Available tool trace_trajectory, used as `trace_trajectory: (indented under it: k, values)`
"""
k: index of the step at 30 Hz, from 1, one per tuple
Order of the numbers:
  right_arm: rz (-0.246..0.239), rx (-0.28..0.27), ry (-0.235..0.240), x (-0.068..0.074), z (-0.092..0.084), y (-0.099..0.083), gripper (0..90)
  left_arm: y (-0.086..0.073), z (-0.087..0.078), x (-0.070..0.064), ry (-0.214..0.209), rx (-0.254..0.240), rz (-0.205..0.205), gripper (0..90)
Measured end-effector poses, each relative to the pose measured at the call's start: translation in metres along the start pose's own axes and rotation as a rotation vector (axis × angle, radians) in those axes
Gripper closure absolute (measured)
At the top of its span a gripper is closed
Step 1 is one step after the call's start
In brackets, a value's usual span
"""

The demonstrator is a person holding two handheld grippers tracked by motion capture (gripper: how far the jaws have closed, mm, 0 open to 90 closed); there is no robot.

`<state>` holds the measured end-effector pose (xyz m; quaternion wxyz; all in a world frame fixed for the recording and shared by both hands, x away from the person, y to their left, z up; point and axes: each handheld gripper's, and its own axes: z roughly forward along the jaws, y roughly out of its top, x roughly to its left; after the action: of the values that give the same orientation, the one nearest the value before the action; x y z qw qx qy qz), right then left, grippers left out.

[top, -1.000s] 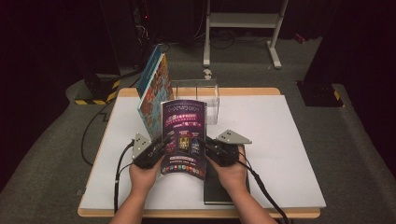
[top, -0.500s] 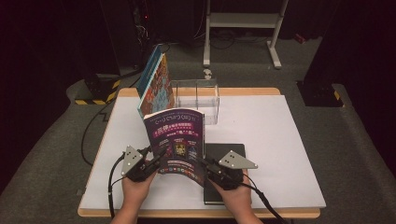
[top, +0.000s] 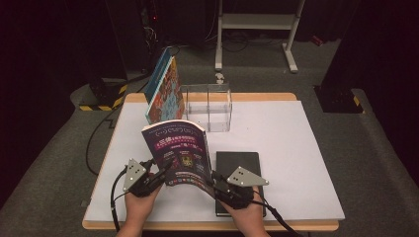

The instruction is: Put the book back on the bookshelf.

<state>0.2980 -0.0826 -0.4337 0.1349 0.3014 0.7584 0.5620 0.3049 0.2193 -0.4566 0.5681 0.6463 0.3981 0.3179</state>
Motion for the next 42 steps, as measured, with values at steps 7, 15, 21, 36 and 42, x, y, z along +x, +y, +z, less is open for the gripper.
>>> trace_trajectory:
  k: [7, 15, 21, 36, 42]
  values:
    - [-0.023, -0.017, 0.002, -0.008, 0.01, 0.028, 63.1, -0.001, -0.004, -0.003, -0.016, -0.012, 0.035, 69.8]
    - [-0.055, -0.003, -0.003, -0.014, 0.025, 0.074, 82.6, -0.001, -0.004, 0.002, -0.005, -0.004, 0.009, 67.1]
    - [-0.043, -0.041, -0.025, -0.008, 0.017, 0.075, 83.3, 0.0, -0.006, 0.004, -0.013, -0.009, -0.007, 58.2]
    - [0.014, -0.167, -0.16, -0.03, 0.009, 0.082, 83.4, -0.001, -0.005, 0.005, -0.011, -0.012, -0.016, 58.2]
    - [0.05, -0.193, -0.207, -0.04, 0.03, 0.079, 83.4, -0.002, -0.004, 0.004, -0.017, -0.001, -0.017, 58.2]
